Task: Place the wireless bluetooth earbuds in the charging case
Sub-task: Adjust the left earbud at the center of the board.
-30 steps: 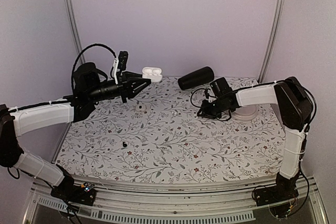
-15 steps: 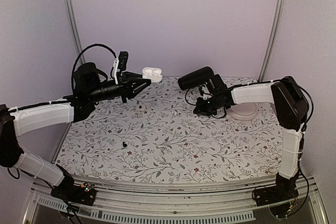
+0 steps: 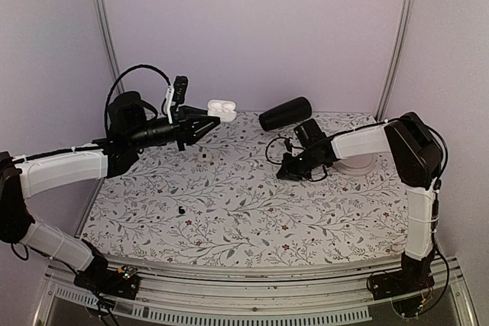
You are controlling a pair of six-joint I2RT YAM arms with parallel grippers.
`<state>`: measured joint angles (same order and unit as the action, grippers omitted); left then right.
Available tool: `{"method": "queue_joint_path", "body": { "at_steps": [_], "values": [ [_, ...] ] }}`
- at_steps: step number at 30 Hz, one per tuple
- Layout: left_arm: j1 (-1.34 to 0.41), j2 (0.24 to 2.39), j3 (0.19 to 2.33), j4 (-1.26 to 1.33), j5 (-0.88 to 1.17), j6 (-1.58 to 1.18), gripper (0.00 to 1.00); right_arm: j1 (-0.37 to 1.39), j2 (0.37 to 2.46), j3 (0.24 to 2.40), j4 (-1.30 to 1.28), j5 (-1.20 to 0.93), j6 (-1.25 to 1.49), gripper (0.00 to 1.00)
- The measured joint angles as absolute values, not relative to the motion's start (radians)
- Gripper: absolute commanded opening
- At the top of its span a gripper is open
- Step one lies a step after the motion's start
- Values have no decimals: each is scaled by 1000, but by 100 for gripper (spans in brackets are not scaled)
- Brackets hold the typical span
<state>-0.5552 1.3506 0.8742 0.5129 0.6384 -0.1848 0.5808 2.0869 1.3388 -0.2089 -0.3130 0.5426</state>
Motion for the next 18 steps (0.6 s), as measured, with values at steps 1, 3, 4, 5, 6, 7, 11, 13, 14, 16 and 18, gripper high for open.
{"method": "queue_joint_path", "body": {
  "at_steps": [1,3,4,5,6,7,11,13,14,16,18],
  "values": [
    [-555,1351,874,511,638,-185,0,574,2087,1336,-208,-317,543,10],
    [-555,1351,874,509,638,-185,0,559,2087,1333,-208,-321,542,11],
    [-555,1351,874,509,638,-185,0,547,2089,1333,-208,-321,542,11],
    [-555,1351,874,510,638,-185,0,535,2090,1333,-206,-321,542,11],
    [-555,1351,874,509,638,-185,0,522,2092,1333,-203,-321,542,11],
    [-555,1351,874,509,638,-185,0,511,2094,1333,-201,-322,542,11],
    [-555,1351,874,509,638,-185,0,468,2104,1338,-190,-334,540,11],
    [-555,1351,874,508,638,-185,0,457,2119,1365,-194,-340,538,11],
    [-555,1351,874,508,638,-185,0,456,2129,1382,-194,-337,538,11],
    [-555,1351,874,507,638,-185,0,455,2143,1405,-194,-331,535,11],
    [-555,1351,874,505,638,-185,0,455,2146,1411,-195,-322,533,11]
  ]
}}
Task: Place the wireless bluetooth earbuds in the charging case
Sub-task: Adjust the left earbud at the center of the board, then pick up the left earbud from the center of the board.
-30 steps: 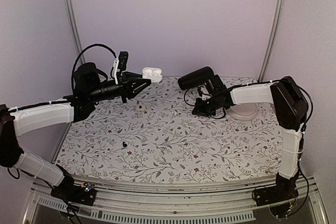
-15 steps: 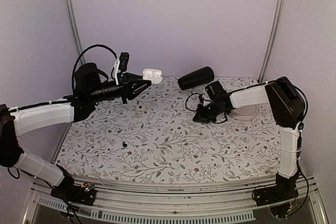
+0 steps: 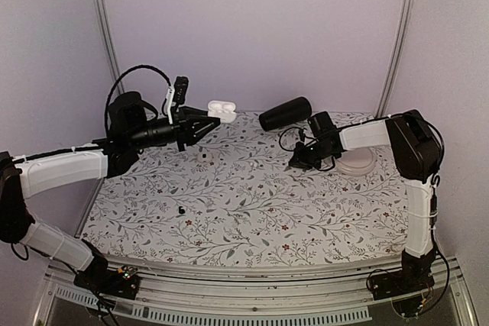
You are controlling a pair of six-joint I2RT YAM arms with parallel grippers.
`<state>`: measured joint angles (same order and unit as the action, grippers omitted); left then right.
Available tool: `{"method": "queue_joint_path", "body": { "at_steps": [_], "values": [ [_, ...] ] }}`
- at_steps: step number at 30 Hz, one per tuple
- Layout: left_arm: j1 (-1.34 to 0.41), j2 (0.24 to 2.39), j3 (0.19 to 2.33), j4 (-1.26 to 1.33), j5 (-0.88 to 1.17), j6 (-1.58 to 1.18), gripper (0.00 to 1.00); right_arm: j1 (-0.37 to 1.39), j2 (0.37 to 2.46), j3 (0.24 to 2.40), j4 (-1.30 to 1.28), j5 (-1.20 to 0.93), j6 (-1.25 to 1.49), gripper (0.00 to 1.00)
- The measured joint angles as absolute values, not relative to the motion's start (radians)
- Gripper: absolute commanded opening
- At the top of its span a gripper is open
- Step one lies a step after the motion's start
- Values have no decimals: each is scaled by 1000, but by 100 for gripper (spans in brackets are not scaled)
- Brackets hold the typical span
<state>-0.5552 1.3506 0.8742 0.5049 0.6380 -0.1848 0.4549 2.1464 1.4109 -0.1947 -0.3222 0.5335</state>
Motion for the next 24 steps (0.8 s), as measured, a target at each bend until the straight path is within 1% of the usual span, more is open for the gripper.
{"method": "queue_joint_path", "body": {
  "at_steps": [4,7,10,11,12,24],
  "values": [
    [-555,1351,874,501,638,-184,0,455,2143,1404,-197,-291,518,12],
    [-555,1351,874,501,638,-185,0,456,2121,1382,-200,-267,498,17],
    [-555,1351,874,500,638,-185,0,456,2083,1353,-191,-256,472,18],
    [-555,1351,874,500,638,-185,0,456,2075,1348,-187,-253,466,21],
    [-555,1351,874,500,638,-185,0,456,2067,1347,-184,-249,455,22],
    [-555,1351,874,495,638,-185,0,449,2073,1382,-174,-198,432,22]
  ]
}}
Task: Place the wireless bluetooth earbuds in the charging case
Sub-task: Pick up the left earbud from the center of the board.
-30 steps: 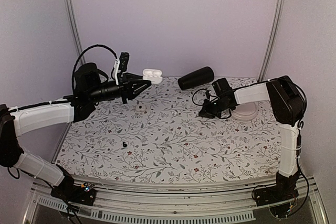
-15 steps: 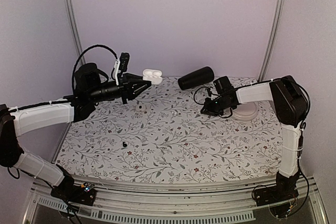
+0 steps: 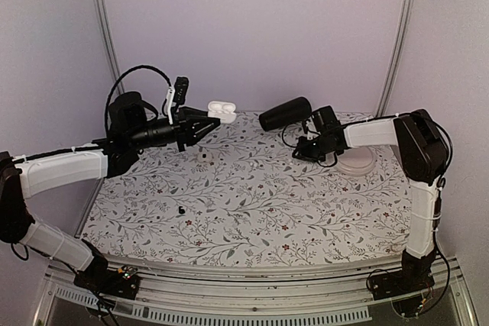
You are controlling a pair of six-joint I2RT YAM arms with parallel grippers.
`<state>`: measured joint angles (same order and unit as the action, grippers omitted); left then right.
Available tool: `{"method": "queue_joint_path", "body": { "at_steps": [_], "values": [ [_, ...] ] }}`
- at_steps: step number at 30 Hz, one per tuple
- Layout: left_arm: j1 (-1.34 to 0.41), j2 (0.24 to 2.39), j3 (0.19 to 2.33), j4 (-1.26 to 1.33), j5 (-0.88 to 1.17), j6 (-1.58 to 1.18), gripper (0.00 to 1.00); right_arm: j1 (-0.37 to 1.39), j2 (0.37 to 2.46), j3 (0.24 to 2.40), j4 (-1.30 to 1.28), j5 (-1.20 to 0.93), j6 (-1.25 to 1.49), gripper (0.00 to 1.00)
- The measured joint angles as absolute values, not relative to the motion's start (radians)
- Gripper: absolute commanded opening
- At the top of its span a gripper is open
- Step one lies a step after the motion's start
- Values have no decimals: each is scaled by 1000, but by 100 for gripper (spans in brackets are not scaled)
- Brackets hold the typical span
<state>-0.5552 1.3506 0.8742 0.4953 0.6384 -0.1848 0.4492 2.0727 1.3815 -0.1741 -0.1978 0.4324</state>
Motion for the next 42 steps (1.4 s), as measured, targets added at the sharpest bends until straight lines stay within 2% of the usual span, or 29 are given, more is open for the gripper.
{"method": "queue_joint_path", "body": {
  "at_steps": [18,42],
  "values": [
    [-555,1351,876,495,639,-185,0,450,2160,1447,-223,-158,414,22],
    [-555,1351,881,495,641,-185,0,465,2169,1467,-232,-149,398,23]
  ]
}}
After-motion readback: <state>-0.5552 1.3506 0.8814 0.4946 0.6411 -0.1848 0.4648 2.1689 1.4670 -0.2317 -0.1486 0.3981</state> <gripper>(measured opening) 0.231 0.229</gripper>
